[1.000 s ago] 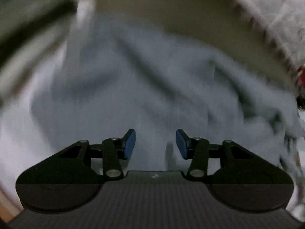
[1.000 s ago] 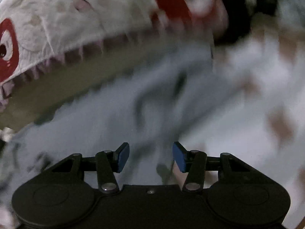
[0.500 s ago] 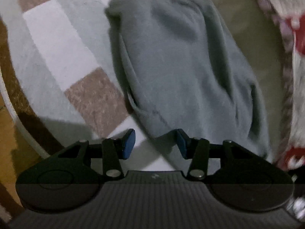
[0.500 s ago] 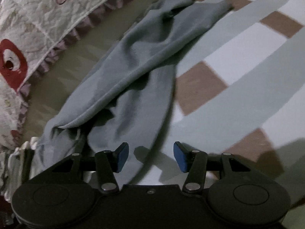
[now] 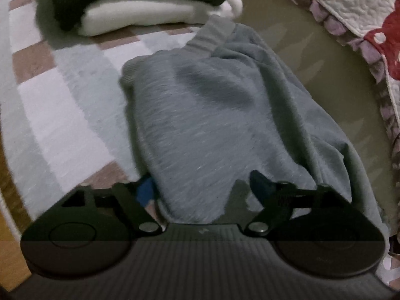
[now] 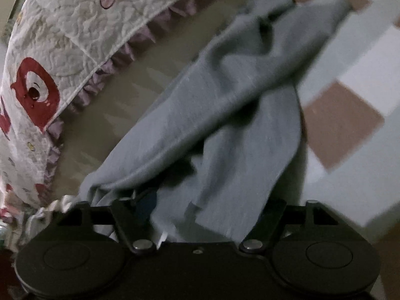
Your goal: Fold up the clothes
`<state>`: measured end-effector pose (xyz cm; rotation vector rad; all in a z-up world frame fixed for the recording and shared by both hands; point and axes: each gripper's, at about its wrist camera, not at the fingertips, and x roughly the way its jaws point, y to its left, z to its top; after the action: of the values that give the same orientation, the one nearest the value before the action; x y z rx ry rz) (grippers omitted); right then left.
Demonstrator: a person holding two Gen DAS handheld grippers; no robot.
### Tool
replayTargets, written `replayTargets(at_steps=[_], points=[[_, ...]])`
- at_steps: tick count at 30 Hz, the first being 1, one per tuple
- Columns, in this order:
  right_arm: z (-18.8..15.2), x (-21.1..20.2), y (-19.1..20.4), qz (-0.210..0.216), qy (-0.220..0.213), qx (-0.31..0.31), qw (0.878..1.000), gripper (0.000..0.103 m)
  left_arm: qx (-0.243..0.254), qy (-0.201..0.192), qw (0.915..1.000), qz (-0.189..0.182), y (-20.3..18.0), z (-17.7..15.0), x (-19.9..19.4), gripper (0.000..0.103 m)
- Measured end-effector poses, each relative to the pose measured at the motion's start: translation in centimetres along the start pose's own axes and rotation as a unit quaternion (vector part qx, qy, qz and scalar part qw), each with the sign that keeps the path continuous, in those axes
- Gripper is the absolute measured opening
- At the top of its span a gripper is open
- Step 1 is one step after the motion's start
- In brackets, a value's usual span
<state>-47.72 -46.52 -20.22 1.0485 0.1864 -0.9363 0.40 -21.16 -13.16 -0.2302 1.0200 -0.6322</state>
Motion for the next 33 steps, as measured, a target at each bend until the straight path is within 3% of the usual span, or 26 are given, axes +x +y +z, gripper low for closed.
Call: replayTargets(at_steps=[1,2,3,4,5,8,10,12,13,18,21,23,27,33], points=[[0.4,0.4,0.1,-0.015,0.0,-0.012,1.0,0.01,0.003,-0.002,1.0,0.003,-0.1,0.2,0.2,0.081],[0.7,0.7,0.1,-0.03,0.0,-0.025,0.999,0.008,0.02,0.002,0.9997,0.018,-0.6,0.6,0.6,0.066],[1.1,1.0,0.2,-0.044,-0.002,-0.039,0.998,0.008,0.05,0.011,0.9978,0.041,-1.5,1.1,1.1,0.019],[1.5,0.5,0.7,-0.055,-0.013,-0.066,0.996,0.008,0.09,0.021,0.9939,0.061,-2.2,1.6,1.1,0.011],[2.1,-0.2,1.4,-0.069,-0.023,-0.097,0.993,0.007,0.134,0.014,0.9883,0.072,-2.8,1.9,0.7,0.008],[4.3,-4.9,3.1,-0.069,-0.071,-0.112,0.989,0.006,0.227,-0.104,0.9646,0.086,-5.0,2.1,-2.7,0.008],[5.6,-8.9,4.3,-0.078,-0.107,-0.116,0.984,0.005,0.241,-0.175,0.9504,0.09,-5.6,2.7,-5.7,0.008],[6.7,-13.0,5.5,-0.098,-0.143,-0.135,0.976,0.005,0.236,-0.22,0.9416,0.098,-5.0,3.9,-7.9,0.008],[7.0,-14.9,5.8,-0.116,-0.163,-0.149,0.968,0.005,0.224,-0.231,0.942,0.096,-4.4,4.6,-8.6,0.008],[8.5,-23.1,5.6,-0.203,-0.238,-0.192,0.93,0.005,0.088,-0.164,0.9809,0.057,1.0,7.5,-9.5,0.008],[8.6,-25.5,2.7,-0.25,-0.199,-0.199,0.926,0.005,0.053,-0.096,0.993,0.044,3.1,6.6,-9.0,0.008],[7.9,-26.1,0.4,-0.28,-0.153,-0.187,0.929,0.005,0.058,-0.078,0.9934,0.06,3.9,5.7,-9.1,0.006],[4.0,-26.5,-4.0,-0.318,-0.068,-0.166,0.931,0.005,0.05,-0.078,0.9927,0.077,4.8,5.8,-9.6,0.004],[3.1,-27.8,-5.3,-0.27,-0.018,-0.147,0.951,0.005,0.046,-0.082,0.9911,0.095,4.8,6.0,-9.3,0.004]])
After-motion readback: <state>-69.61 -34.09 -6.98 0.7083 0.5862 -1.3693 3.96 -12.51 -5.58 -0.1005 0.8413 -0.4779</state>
